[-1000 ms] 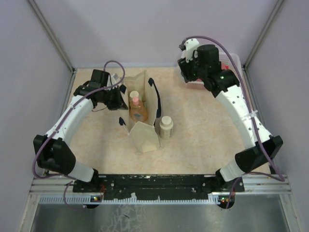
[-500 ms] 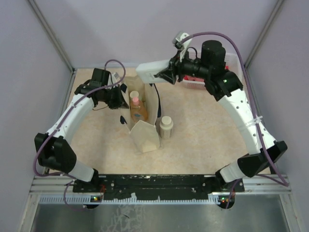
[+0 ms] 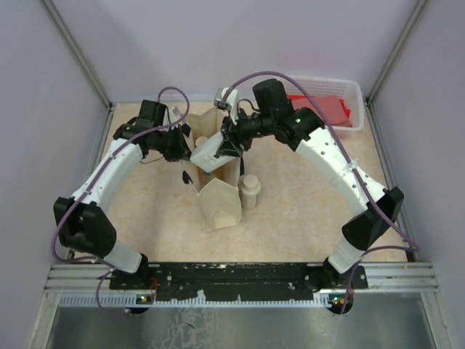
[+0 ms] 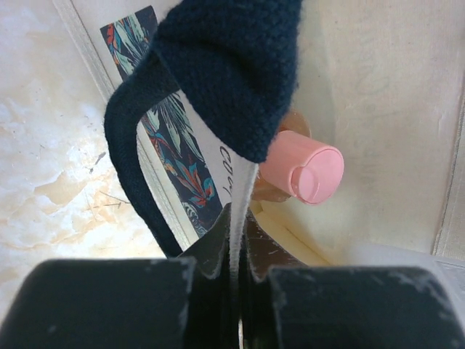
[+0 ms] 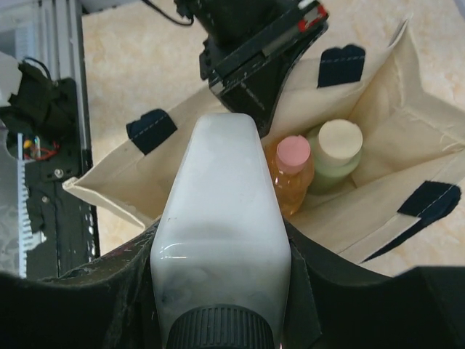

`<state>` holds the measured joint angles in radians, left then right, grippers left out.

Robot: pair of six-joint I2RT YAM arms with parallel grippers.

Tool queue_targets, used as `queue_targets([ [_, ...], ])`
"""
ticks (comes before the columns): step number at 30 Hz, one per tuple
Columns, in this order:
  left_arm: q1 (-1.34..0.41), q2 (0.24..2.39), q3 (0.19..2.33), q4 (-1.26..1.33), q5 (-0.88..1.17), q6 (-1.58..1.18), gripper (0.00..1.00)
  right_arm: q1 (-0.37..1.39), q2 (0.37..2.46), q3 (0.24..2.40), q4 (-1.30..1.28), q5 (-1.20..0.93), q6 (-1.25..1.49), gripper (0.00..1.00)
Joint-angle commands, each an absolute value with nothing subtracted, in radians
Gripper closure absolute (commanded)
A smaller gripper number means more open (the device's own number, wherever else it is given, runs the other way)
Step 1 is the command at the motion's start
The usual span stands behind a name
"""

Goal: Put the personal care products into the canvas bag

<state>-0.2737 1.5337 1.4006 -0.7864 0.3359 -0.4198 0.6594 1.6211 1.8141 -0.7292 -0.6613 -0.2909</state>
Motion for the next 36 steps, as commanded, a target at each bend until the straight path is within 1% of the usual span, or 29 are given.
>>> queue_targets([
  [1,-0.275,1.552,1.447,-0.747,0.317,-0.416,0.95,0.709,1.588,1.892,-0.670,-0.600,-0.390,1.00],
  [7,-0.276,1.549,1.448,-0.755,0.320,-0.416,0.95,0.755,1.607,1.881,-0.699,-0.482,-0.461,1.00],
  [14,-0.276,1.548,1.448,-0.762,0.324,-0.410,0.94,0.847,1.645,1.868,-0.740,-0.318,-0.571,1.00],
  [21,-0.276,1.551,1.448,-0.768,0.330,-0.398,0.95,0.900,1.701,1.829,-0.745,-0.202,-0.667,1.00],
  [31,-0.276,1.549,1.445,-0.770,0.337,-0.391,0.95,0.917,1.717,1.765,-0.724,-0.119,-0.743,1.00],
  [36,-0.276,1.549,1.444,-0.770,0.340,-0.388,0.95,0.919,1.740,1.744,-0.692,-0.110,-0.767,1.00],
])
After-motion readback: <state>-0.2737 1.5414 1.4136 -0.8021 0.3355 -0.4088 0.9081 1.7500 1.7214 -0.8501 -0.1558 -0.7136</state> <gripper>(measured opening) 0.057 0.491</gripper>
